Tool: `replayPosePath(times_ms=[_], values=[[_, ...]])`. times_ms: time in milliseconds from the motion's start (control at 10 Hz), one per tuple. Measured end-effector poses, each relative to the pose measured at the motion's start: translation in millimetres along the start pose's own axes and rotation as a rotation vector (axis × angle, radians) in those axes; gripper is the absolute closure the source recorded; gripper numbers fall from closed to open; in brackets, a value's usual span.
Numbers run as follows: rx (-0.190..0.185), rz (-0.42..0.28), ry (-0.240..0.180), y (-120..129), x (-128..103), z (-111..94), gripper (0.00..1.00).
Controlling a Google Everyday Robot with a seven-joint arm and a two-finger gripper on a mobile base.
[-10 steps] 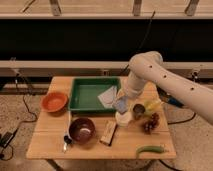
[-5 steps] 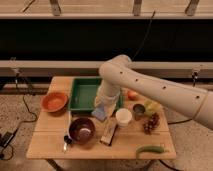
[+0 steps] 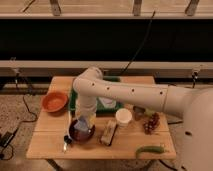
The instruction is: Wipe purple bowl with sponge
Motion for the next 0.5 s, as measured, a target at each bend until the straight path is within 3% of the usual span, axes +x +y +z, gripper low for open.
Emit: replayPosePath(times_ms=[200, 500], values=[[-0.025, -0.012, -0.024, 7, -7, 25, 1.00], [-0.016, -0.002, -0.038, 7, -6, 27, 1.00]])
